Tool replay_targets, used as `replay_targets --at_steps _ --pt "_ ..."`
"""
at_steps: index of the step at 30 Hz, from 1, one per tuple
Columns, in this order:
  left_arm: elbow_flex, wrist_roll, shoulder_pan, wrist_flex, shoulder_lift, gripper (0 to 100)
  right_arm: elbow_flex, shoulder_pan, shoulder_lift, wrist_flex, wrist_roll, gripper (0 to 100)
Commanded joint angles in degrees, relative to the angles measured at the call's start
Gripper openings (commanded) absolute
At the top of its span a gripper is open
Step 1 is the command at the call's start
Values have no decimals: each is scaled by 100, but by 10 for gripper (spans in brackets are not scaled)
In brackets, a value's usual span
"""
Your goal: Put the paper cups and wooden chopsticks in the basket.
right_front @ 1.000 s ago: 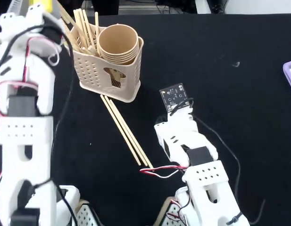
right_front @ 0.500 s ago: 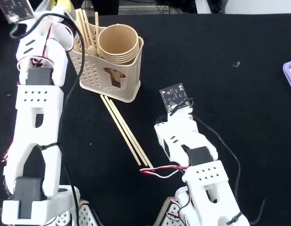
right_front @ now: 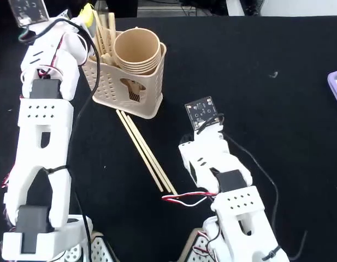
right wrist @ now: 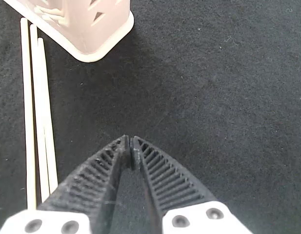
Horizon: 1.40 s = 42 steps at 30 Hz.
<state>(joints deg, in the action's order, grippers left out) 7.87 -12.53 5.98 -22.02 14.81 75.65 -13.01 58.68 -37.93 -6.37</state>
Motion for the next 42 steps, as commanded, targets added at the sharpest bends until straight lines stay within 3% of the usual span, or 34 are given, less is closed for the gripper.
replay_targets --at_steps 1,5,8,11,13,15,19,25,30,42 --pt "-303 53 22 -88 448 177 -40 -44 -4 132 -44 15" --pt "-303 70 127 -923 1204 108 -40 -44 -4 132 -44 15" --pt "-171 79 558 -2145 1855 66 -40 -53 22 123 -44 15" --pt "523 79 1095 -3578 2435 71 -75 -70 31 70 -44 15" --pt "1305 44 1279 -4000 2690 83 -189 -88 31 -132 -44 15" --pt "2290 79 1314 -3868 2884 88 -418 -299 22 -492 -44 16" --pt "4207 79 1464 -2716 3059 88 -752 -1002 4 -1064 -44 23" --pt "5851 -185 1473 -1354 3059 88 -558 -2022 -13 -1152 -18 221" --pt "6123 -369 1402 -1108 3033 88 -365 -2637 -92 -782 114 216" --pt "6141 -369 1402 -1116 3068 85 -1490 -2673 -2721 -554 334 217"
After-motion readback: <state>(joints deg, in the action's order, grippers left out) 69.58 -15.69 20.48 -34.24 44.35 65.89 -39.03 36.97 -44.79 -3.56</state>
